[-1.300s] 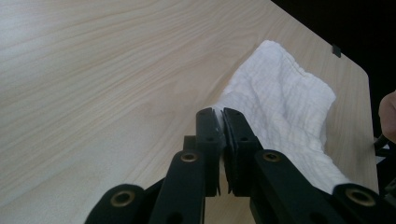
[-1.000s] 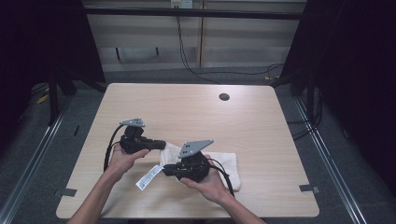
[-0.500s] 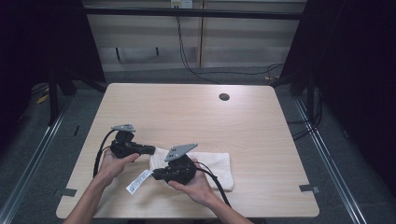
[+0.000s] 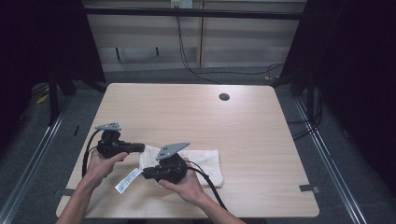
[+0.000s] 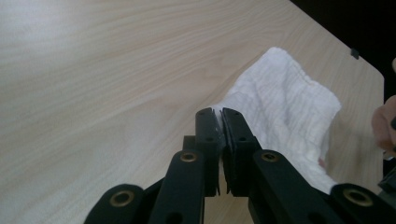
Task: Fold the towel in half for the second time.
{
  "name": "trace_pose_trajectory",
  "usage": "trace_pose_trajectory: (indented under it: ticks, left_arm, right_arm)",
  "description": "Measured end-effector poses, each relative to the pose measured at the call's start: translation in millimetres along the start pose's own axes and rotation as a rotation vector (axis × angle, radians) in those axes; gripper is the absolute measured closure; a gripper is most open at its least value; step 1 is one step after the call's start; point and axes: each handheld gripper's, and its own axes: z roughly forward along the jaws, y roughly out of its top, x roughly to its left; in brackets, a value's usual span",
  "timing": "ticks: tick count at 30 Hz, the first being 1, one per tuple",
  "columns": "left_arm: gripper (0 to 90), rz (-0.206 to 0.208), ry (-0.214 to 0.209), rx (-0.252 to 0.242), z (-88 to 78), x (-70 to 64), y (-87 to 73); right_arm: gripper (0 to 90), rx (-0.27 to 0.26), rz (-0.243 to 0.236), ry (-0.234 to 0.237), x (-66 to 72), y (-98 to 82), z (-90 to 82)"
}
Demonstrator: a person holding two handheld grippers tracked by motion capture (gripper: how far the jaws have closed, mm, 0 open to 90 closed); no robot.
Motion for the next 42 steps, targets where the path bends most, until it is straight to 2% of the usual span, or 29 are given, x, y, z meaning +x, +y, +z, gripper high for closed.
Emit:
trace_pose_trajectory:
  ticks: [3, 4, 6, 9, 13, 19, 22, 27, 34, 42]
  left_arm:
    - [86.1, 0.001, -0.004, -0.036, -4.8, -2.2, 6.7]
    - [86.2, 0.006, -0.003, -0.031, -4.6, -3.9, 7.1]
    - [86.2, 0.009, -0.001, -0.025, -2.6, -7.4, 7.1]
    - [86.1, 0.002, 0.006, -0.015, 1.3, -7.3, 9.5]
    - [86.0, 0.009, 0.010, 0.003, 8.4, -11.3, 14.3]
    - [86.0, 0.025, -0.010, 0.020, 23.6, -22.8, 20.9]
    - [86.0, 0.030, -0.017, 0.024, 30.4, -27.6, 25.9]
    - [85.9, 0.034, -0.010, 0.030, 39.0, -32.6, 32.7]
    - [85.8, 0.035, -0.030, 0.049, 57.4, -37.1, 39.8]
    - [85.8, 0.051, -0.041, 0.071, 76.0, -45.2, 48.6]
  right_arm:
    - [84.0, -0.016, -0.006, -0.010, 0.1, 1.5, -0.7]
    - [84.0, -0.050, -0.001, -0.007, 0.3, 1.6, -2.8]
    - [84.0, -0.065, -0.001, -0.004, 1.7, 2.3, -4.8]
    - [84.1, -0.055, -0.021, -0.015, 4.4, 3.2, -7.8]
    - [84.0, -0.060, -0.013, -0.039, 3.3, 0.6, -15.1]
    - [84.0, -0.053, -0.033, -0.056, 4.7, 0.6, -28.4]
    - [84.0, -0.054, -0.048, -0.073, 5.8, 1.5, -40.8]
    - [84.0, -0.064, -0.032, -0.083, 0.6, 0.8, -52.7]
    - [83.6, -0.068, -0.015, -0.121, -4.7, -8.1, -68.6]
    - [83.5, -0.067, 0.007, -0.139, -10.2, -18.1, -84.2]
